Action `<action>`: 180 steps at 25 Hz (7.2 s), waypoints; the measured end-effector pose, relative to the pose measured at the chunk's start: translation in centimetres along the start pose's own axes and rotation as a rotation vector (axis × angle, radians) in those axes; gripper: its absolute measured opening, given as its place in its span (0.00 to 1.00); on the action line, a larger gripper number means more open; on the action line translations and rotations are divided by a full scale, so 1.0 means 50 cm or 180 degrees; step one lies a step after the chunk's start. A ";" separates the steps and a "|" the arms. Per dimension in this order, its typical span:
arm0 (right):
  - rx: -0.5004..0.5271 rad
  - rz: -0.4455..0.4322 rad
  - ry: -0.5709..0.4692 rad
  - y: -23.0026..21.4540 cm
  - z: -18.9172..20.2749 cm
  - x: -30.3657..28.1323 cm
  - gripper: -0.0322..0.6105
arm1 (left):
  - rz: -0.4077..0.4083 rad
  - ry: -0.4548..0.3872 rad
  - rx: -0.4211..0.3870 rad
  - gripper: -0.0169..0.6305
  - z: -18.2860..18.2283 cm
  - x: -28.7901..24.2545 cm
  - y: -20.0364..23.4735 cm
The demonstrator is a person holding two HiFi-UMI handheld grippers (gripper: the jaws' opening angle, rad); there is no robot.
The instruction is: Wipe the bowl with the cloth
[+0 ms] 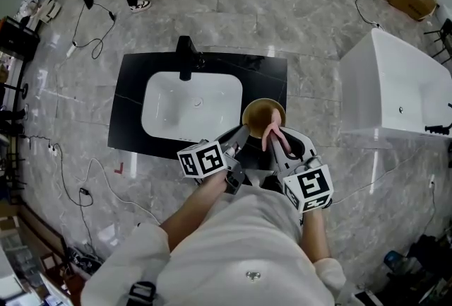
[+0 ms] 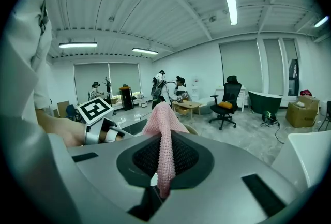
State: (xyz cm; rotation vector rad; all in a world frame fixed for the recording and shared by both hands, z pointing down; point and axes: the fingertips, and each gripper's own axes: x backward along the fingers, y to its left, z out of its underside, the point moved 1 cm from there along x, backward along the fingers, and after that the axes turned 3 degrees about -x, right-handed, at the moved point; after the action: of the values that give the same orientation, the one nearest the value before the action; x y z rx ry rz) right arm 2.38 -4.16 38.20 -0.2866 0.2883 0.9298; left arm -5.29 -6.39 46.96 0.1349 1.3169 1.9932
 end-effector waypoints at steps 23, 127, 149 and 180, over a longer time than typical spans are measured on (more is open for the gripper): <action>-0.0057 0.0556 0.0314 -0.033 0.016 -0.071 0.07 | 0.0174 0.0252 -0.1033 0.06 0.016 0.029 -0.069; 0.4065 0.0191 0.1314 0.025 0.080 -0.083 0.07 | 0.0279 0.0248 -0.1846 0.06 -0.034 0.031 -0.162; 0.4074 0.0804 0.1246 -0.044 0.065 -0.066 0.07 | 0.0110 0.0236 -0.1479 0.06 -0.012 0.017 -0.100; 0.2578 0.1632 0.1383 -0.184 0.087 0.175 0.07 | -0.0460 0.0679 -0.0102 0.06 0.061 -0.189 0.238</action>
State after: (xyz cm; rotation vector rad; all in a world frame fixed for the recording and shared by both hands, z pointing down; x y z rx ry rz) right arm 15.35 -1.29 40.12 0.3619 1.1406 1.1647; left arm -3.12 -12.41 61.09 -0.1883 1.3841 1.9448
